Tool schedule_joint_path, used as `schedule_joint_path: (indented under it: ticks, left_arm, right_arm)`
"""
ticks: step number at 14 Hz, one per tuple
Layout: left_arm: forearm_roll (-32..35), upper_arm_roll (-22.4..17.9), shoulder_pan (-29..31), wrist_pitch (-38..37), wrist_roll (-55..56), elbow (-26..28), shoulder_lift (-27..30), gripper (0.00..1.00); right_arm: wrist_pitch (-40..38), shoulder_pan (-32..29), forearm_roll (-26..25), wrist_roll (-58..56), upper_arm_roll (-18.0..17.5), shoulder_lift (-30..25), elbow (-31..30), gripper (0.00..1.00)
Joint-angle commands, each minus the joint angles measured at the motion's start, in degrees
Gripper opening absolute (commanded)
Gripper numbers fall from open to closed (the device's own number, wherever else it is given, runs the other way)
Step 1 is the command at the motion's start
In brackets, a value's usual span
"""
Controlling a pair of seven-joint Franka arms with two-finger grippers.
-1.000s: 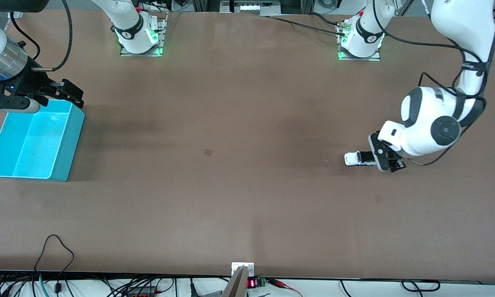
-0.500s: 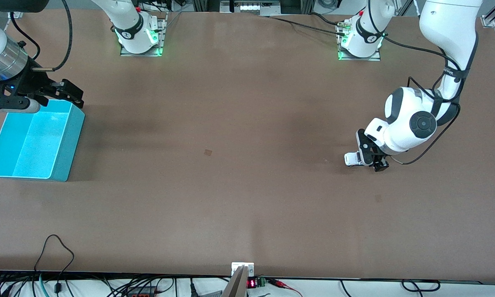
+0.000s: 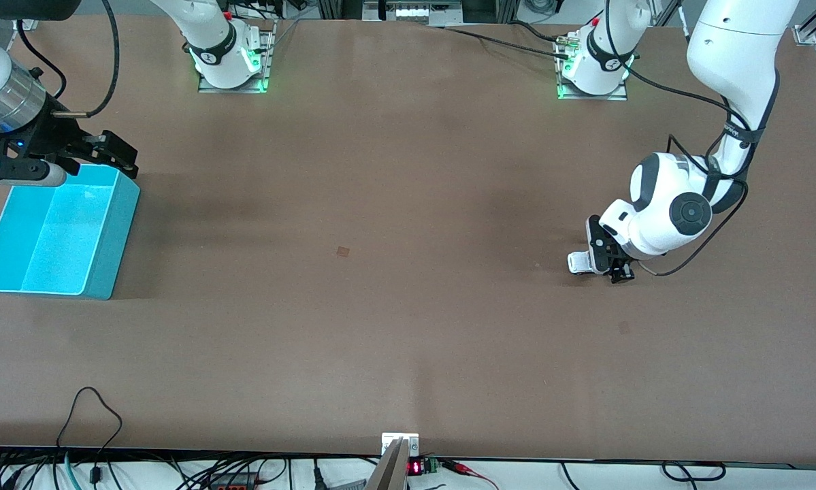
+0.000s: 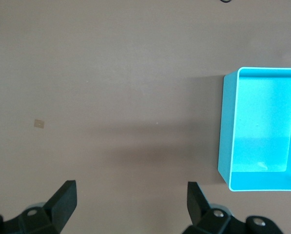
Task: Wind and store white jeep toy
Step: 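Close the left gripper on the white jeep's body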
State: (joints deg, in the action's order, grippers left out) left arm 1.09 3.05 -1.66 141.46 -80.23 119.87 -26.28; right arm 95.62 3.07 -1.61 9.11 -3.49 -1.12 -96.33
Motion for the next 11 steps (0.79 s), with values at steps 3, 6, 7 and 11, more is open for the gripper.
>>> schedule_joint_path:
  ticks: [3, 6, 7, 11]
  left_arm:
    - [-1.5, 0.6, 0.2, 0.6, -3.6, 0.3, 0.3, 0.12]
    - [-1.5, 0.6, 0.3, 0.4, -7.1, 0.1, 0.2, 0.1]
    - [-1.5, 0.6, 0.6, 0.3, -8.3, -0.1, -0.3, 0.11]
    - [-1.5, 0.6, 3.6, 0.3, -10.4, -0.3, -2.5, 0.11]
  right_arm:
    - [0.4, -0.3, 1.0, -0.8, 0.0, -0.5, -0.4, 1.0]
    - [0.4, -0.2, 1.0, -0.8, -0.1, -0.5, -0.4, 1.0]
    - [0.4, -0.3, 1.0, -0.8, 0.0, -0.5, -0.4, 1.0]
    - [0.3, -0.3, 1.0, -0.8, 0.0, -0.5, -0.4, 1.0]
